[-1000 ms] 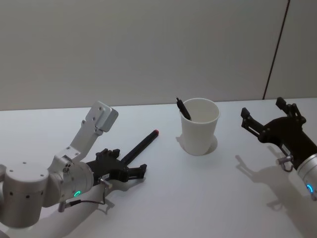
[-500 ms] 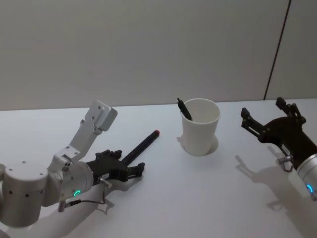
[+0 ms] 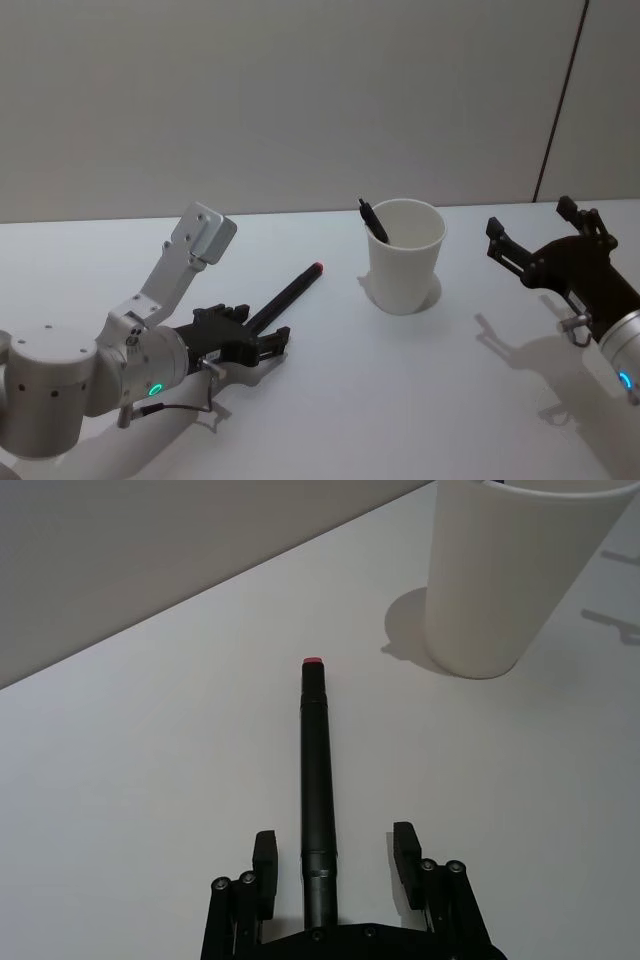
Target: Place the pen into the pen holder.
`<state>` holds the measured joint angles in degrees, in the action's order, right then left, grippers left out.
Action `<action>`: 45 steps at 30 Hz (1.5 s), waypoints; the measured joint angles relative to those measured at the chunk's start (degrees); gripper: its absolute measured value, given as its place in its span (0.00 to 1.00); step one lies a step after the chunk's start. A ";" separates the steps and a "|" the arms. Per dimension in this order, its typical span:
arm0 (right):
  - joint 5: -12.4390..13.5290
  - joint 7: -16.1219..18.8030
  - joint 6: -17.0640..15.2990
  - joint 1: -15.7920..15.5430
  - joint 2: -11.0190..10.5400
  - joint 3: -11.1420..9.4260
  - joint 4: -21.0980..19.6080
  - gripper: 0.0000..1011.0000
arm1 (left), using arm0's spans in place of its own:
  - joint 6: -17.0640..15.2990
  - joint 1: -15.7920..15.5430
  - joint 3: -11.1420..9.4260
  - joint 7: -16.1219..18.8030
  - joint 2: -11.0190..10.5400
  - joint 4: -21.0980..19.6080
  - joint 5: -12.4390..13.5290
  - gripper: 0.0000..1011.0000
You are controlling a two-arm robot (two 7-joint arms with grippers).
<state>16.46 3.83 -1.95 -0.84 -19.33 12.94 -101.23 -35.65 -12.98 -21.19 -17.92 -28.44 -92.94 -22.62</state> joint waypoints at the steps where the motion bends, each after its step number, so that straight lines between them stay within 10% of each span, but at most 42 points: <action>1: 0.00 0.00 0.00 0.00 0.00 0.00 0.00 0.99 | -0.03 0.00 0.00 0.00 0.00 0.01 -0.01 0.70; 21: 0.00 0.00 0.00 0.00 0.00 0.00 0.00 0.99 | 1.01 0.50 0.08 1.55 0.16 -0.19 -1.57 0.57; 33: 0.00 0.00 0.00 0.00 0.00 0.00 0.00 0.99 | 1.42 0.62 0.19 2.06 0.23 -0.34 -2.09 0.19; 45: 0.00 0.00 0.00 0.00 0.00 0.00 0.00 0.99 | 1.74 0.67 0.29 2.37 0.25 -0.43 -2.23 0.18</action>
<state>16.47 3.83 -1.95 -0.84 -19.33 12.94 -101.23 -33.91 -12.31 -20.90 -15.55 -28.19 -93.37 -24.85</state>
